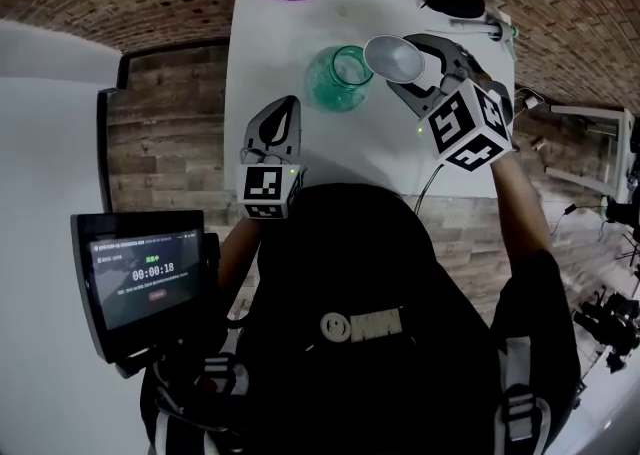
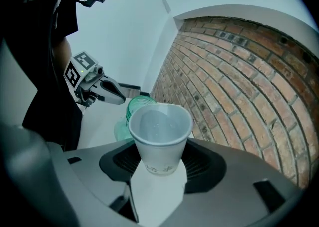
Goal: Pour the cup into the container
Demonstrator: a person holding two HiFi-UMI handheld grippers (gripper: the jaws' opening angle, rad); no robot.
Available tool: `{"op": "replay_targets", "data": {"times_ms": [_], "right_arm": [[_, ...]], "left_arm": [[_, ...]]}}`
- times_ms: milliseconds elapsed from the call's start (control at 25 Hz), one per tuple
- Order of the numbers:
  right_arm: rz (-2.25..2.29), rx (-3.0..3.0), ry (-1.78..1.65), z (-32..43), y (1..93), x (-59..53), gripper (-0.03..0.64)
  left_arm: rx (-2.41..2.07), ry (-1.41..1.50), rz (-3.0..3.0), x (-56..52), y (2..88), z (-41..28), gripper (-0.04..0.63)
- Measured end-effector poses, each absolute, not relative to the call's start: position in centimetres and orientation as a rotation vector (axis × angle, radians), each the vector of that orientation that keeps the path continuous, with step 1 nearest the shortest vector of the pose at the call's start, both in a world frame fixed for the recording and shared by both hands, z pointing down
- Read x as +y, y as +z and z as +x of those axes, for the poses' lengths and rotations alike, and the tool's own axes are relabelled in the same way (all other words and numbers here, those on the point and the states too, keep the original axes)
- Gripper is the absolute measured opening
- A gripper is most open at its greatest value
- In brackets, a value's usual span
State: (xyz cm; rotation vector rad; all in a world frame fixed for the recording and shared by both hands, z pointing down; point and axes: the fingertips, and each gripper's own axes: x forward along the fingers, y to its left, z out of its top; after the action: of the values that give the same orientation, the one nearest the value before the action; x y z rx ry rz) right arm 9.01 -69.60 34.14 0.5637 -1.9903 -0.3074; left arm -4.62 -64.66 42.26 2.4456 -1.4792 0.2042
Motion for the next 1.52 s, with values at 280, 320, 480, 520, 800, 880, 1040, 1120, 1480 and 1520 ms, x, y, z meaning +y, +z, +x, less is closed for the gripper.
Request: {"op": "replay_targets", "data": {"times_ms": [280, 320, 480, 520, 800, 880, 1040, 1120, 1480, 1520], "right_arm": [[0.558, -1.921, -0.343, 8.0, 34.2, -70.7, 0.25], [0.557, -1.914, -0.352, 8.1, 34.2, -70.7, 0.25], [0.548, -1.888, -0.379, 7.7, 34.1, -70.8, 0.25], [0.547, -1.883, -0.386, 7.6, 34.1, -70.8, 0.25], [0.533, -1.848, -0.449, 7.4, 34.1, -71.2, 0.25], [0.527, -1.845, -0.46, 7.2, 34.1, -71.2, 0.25], [0.518, -1.825, -0.495, 7.0, 34.0, -71.2, 0.25], [0.515, -1.816, -0.507, 7.0, 33.9, -71.2, 0.25], [0.506, -1.799, -0.529, 7.0, 34.0, -71.3, 0.25], [0.506, -1.798, -0.53, 7.0, 34.0, -71.3, 0.251]], "left_arm": [[-1.461, 0.179, 2.444, -65.6, 42.0, -5.6, -0.003], [-1.465, 0.177, 2.447, -65.6, 41.9, -5.5, -0.003], [-1.46, 0.17, 2.449, -65.8, 41.8, -5.8, -0.003], [-1.459, 0.169, 2.45, -65.8, 41.8, -5.9, -0.003], [-1.464, 0.166, 2.449, -66.0, 41.7, -5.8, -0.003], [-1.464, 0.16, 2.449, -66.0, 41.7, -5.8, -0.003], [-1.46, 0.155, 2.449, -65.9, 41.7, -5.7, -0.003], [-1.457, 0.155, 2.449, -65.9, 41.7, -5.6, -0.003], [-1.462, 0.142, 2.452, -65.9, 41.6, -5.4, -0.003], [-1.464, 0.14, 2.451, -65.9, 41.6, -5.4, -0.003]]}}
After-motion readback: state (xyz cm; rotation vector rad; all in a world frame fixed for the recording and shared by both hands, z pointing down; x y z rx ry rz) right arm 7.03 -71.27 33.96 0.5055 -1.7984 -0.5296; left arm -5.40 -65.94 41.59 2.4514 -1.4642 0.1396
